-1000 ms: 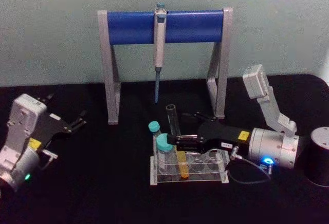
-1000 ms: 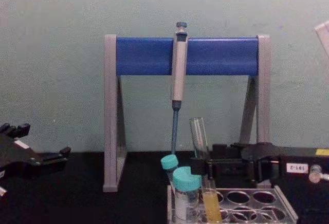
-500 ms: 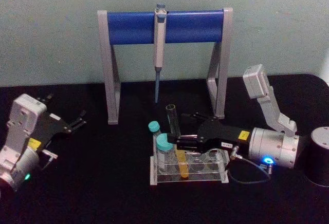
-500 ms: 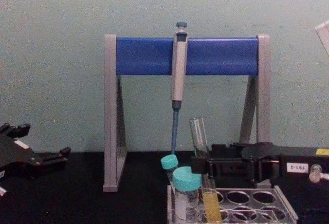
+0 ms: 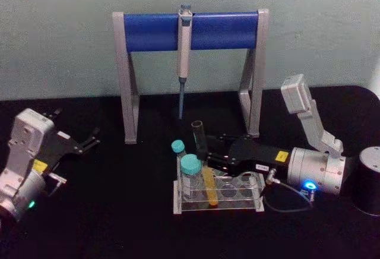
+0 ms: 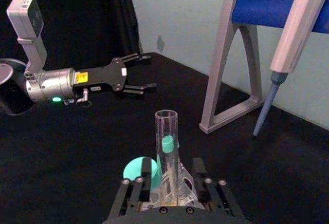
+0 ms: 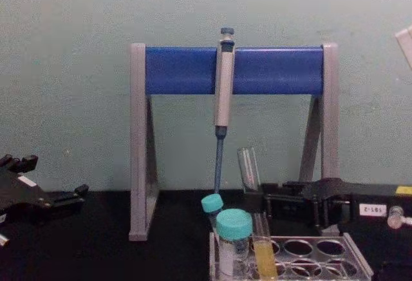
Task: Pick up the test tube from the test tube rack, shake it, then place it back into the test tube rack.
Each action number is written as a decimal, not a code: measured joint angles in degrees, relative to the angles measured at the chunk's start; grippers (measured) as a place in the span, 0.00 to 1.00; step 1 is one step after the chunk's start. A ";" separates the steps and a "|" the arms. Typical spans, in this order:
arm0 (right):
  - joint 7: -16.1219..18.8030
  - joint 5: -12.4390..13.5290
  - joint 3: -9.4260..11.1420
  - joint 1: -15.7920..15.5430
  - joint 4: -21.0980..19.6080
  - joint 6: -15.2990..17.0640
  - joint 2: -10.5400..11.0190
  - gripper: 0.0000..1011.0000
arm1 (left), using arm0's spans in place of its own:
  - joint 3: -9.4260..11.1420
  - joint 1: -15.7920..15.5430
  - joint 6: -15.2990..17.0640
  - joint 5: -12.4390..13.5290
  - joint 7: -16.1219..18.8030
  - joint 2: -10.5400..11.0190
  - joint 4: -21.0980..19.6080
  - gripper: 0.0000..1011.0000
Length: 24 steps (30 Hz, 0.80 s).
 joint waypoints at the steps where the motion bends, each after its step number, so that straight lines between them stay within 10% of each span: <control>1: 0.00 0.00 0.00 0.00 0.00 0.00 0.00 0.49 | 0.00 0.00 0.00 0.00 0.00 0.00 0.00 0.99; 9: 0.00 0.01 0.00 0.00 0.00 0.00 0.00 0.22 | 0.00 0.00 0.00 0.00 0.00 0.00 0.00 0.99; 24: 0.00 0.01 0.00 0.00 0.00 0.00 0.00 0.21 | 0.00 0.00 0.00 0.00 0.00 0.00 0.00 0.99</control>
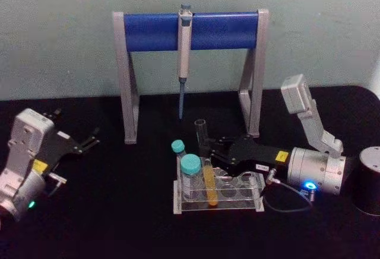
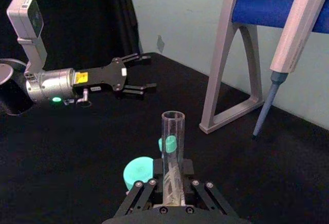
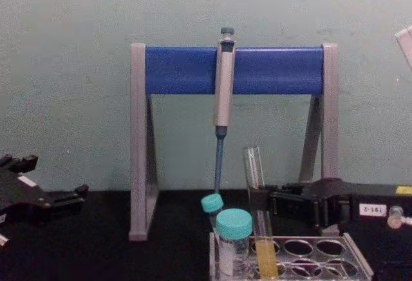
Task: Pick up the test tube from the test tube rack, shake it, then place it back into the test tube rack.
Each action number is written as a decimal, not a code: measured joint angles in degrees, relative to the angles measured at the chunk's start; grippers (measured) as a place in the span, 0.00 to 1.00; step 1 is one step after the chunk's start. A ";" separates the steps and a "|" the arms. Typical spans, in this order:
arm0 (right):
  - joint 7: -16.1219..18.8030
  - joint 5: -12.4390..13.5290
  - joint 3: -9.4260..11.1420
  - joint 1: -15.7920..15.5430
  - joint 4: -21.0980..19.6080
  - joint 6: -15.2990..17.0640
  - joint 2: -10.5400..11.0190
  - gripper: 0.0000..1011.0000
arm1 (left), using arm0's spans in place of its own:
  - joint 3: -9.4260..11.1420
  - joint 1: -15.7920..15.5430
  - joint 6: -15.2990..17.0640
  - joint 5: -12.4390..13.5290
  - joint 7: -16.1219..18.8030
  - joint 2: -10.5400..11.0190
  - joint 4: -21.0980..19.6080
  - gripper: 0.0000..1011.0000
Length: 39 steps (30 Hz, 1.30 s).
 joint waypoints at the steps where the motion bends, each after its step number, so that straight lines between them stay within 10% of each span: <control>1: 0.00 0.00 0.00 0.00 0.00 0.00 0.00 0.21 | 0.00 0.00 0.00 0.00 0.00 0.00 0.00 0.99; 39: 1.67 -1.20 2.15 -3.03 -3.70 -8.66 0.91 0.21 | 0.00 0.00 0.00 0.00 0.00 0.00 0.00 0.99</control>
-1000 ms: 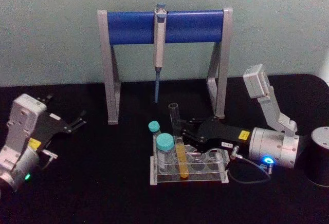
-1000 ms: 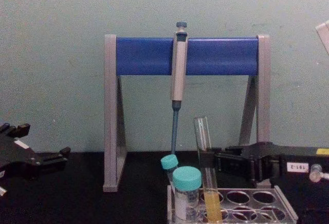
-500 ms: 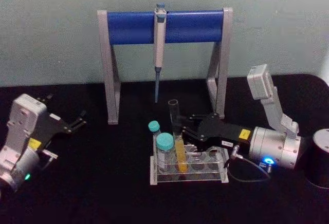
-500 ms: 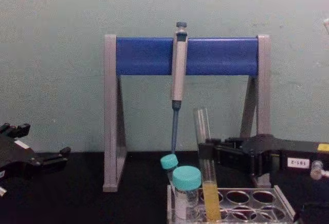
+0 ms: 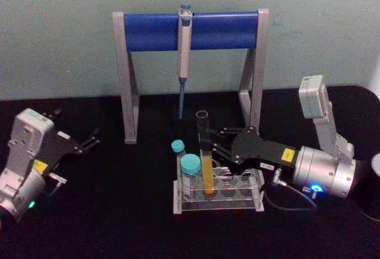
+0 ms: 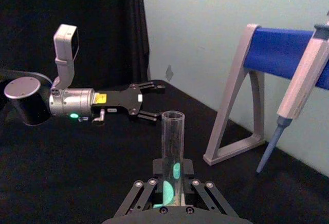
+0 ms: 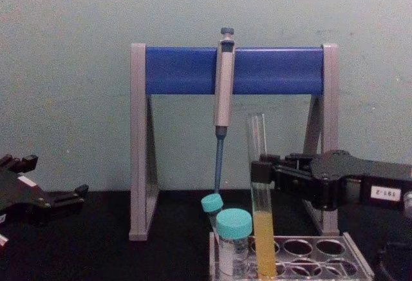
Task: Pick up the test tube from the test tube rack, shake it, then place it back into the test tube rack.
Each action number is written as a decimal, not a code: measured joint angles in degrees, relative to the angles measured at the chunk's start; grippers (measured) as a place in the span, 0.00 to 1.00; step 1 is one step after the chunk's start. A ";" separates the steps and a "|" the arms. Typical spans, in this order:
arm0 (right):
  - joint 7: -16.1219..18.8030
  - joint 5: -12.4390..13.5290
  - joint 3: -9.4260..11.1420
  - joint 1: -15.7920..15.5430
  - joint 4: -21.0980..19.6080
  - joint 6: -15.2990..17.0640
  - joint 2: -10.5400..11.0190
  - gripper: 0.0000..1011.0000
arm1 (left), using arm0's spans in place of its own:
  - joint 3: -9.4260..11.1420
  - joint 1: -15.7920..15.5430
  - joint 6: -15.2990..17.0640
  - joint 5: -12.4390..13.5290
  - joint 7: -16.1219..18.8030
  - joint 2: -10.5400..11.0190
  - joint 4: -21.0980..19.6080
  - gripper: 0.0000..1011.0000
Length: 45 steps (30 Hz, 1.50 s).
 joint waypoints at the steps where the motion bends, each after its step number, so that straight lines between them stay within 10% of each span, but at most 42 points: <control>1: -0.08 -0.12 0.10 -0.11 -0.25 -0.15 0.11 0.21 | 0.00 0.00 0.00 0.00 0.00 0.00 0.00 0.99; 27: -9.29 1.02 8.37 -3.45 -10.22 0.80 1.92 0.21 | 0.00 0.00 0.00 0.00 0.00 0.00 0.00 0.99; 45: -10.25 -0.32 8.75 -2.52 -8.94 2.21 0.72 0.21 | 0.00 0.00 0.00 0.00 0.00 0.00 0.00 0.99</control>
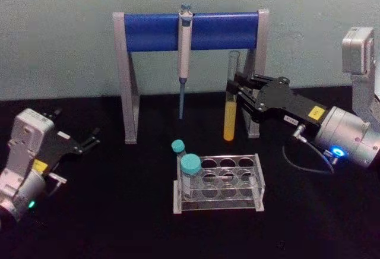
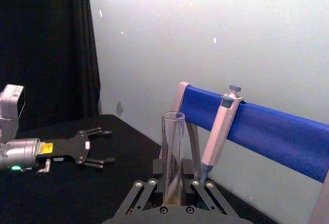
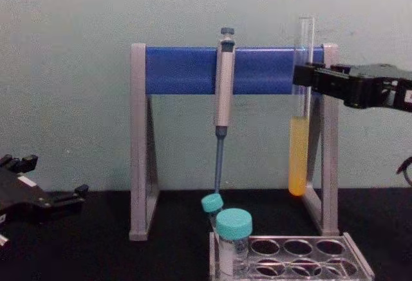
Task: Pick up the test tube from the test tube rack, shake it, then place it back into the test tube rack.
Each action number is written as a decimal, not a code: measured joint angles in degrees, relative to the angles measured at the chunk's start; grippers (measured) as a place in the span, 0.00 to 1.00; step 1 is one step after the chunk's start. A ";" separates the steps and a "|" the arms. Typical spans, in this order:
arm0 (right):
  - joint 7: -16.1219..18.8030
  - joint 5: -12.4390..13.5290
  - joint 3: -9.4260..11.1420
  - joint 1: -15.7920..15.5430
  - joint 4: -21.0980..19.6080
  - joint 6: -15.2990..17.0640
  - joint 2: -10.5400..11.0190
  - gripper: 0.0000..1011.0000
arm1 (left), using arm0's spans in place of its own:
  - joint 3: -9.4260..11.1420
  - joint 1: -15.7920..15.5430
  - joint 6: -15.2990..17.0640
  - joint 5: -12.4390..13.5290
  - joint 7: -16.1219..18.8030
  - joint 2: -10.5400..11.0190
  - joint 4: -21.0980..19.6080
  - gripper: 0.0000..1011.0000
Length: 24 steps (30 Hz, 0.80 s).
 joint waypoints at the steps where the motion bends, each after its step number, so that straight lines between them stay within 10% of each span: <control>1: -0.11 -0.22 0.03 0.01 0.02 0.08 0.04 0.21 | 0.00 0.00 0.00 0.00 0.00 0.00 0.00 0.99; 24: 10.00 1.42 -1.13 -0.71 -2.71 -1.16 5.83 0.21 | 0.00 0.00 0.00 0.00 0.00 0.00 0.00 0.99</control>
